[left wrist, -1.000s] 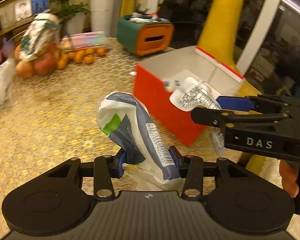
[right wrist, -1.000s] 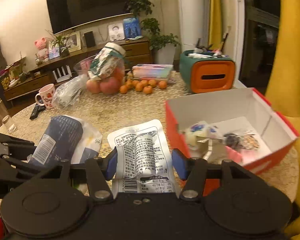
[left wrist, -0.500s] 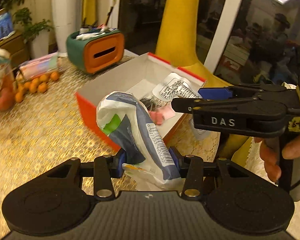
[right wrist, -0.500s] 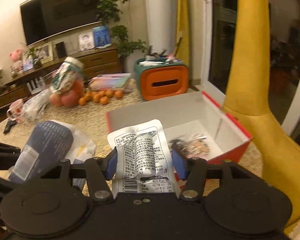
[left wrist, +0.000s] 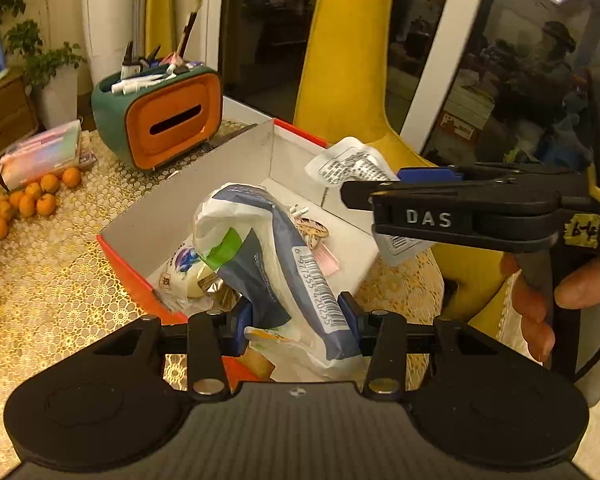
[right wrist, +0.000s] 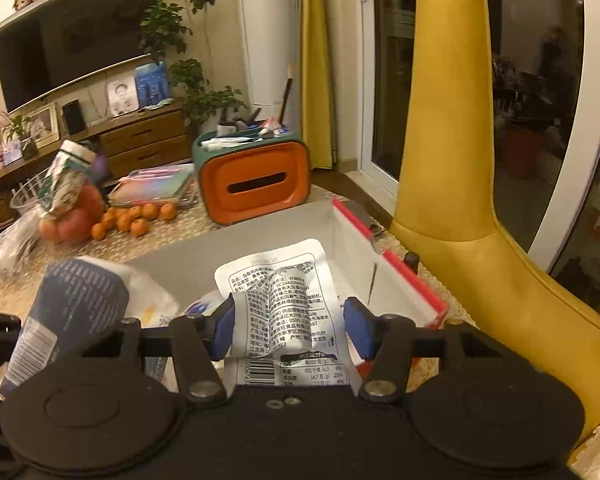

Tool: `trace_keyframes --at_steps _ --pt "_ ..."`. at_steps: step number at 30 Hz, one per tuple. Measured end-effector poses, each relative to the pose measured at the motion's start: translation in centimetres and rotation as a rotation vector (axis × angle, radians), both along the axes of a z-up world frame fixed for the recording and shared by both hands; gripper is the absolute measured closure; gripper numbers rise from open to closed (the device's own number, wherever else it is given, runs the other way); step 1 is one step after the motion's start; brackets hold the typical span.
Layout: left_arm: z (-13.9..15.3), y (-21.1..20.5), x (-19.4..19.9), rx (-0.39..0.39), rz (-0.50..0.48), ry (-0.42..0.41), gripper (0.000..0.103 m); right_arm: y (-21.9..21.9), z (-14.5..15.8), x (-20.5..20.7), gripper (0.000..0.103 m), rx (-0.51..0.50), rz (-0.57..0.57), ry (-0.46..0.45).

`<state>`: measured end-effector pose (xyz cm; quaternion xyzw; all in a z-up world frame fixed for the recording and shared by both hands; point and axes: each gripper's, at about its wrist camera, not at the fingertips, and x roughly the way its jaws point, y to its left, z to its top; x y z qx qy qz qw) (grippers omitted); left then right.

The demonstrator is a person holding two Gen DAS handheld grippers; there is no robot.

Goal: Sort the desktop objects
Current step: 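Carry the wipes pack and white sachet in both grippers over the red box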

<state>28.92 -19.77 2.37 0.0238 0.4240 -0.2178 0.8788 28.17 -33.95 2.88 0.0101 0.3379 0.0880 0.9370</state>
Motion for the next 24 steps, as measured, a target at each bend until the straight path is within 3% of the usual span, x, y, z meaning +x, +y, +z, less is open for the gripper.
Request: trace_keyframes --at_steps 7,13,24 --pt "-1.3 0.2 3.9 -0.011 0.037 0.022 0.060 -0.4 -1.3 3.2 0.047 -0.030 -0.015 0.020" --pt "-3.5 -0.2 6.7 0.034 0.061 0.051 0.060 -0.7 -3.6 6.3 0.047 -0.027 -0.039 0.081" --pt "-6.7 -0.3 10.2 -0.028 0.067 0.136 0.060 -0.5 -7.1 8.5 0.047 -0.061 -0.050 0.159"
